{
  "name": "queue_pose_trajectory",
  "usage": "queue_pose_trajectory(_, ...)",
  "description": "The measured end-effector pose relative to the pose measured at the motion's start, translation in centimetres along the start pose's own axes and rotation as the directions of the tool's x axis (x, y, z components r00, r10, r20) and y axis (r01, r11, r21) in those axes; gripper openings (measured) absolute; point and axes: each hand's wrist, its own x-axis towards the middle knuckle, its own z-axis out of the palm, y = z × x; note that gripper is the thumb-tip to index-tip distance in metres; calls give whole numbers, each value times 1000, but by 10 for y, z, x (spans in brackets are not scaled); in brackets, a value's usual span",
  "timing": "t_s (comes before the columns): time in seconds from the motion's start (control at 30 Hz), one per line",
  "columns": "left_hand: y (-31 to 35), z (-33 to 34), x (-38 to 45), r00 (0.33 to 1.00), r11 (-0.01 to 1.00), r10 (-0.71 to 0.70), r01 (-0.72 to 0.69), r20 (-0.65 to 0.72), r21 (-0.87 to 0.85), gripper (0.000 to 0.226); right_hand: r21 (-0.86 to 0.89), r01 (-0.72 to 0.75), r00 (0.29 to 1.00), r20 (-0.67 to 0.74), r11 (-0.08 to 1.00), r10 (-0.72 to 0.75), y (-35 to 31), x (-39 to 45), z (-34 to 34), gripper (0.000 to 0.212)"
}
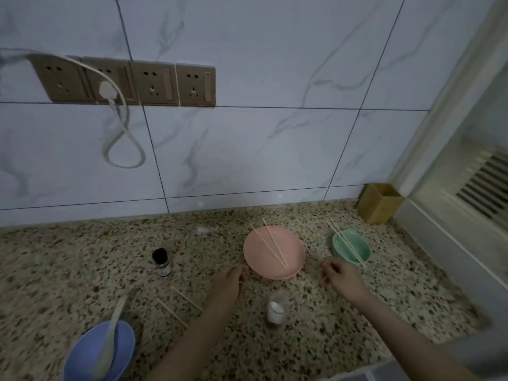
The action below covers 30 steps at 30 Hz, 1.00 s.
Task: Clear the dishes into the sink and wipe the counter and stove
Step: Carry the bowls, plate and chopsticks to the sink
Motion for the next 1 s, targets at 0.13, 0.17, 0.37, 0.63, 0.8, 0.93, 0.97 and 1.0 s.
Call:
queue_pose_trajectory(0.13,1,35,24,1000,999,-16,17,-27,48,27,40,-30,1000,-4,999,31,23,35,-18,25)
queue_pose_trajectory(0.17,1,41,30,999,997,-25,27,-38,67,27,38,-30,1000,-6,999,30,27,43,-22,23)
queue_pose_trajectory(0.37,9,94,65,989,986,-138,142,-50,91,23,-112,-37,999,10,993,38,71,105,-55,23)
queue_pose_trajectory(0.63,-7,125,113,969,963,-176,206,-175,174,15,-317,-169,961,158,933,228,110,167,-64,27)
queue_pose_trajectory(0.8,-13,137,133,966,937,-152,208,-207,281,18,-434,-78,934,282,898,218,127,184,-53,33)
queue_pose_trajectory(0.93,-20,144,152,957,880,-152,245,-246,408,40,-503,29,932,327,864,159,130,188,-46,26)
queue_pose_trajectory(0.97,-23,146,156,959,856,-142,244,-246,456,49,-509,29,931,326,860,162,132,190,-45,26)
queue_pose_trajectory(1.0,-23,148,157,963,836,-129,234,-238,496,56,-514,17,930,323,858,175,133,191,-44,28)
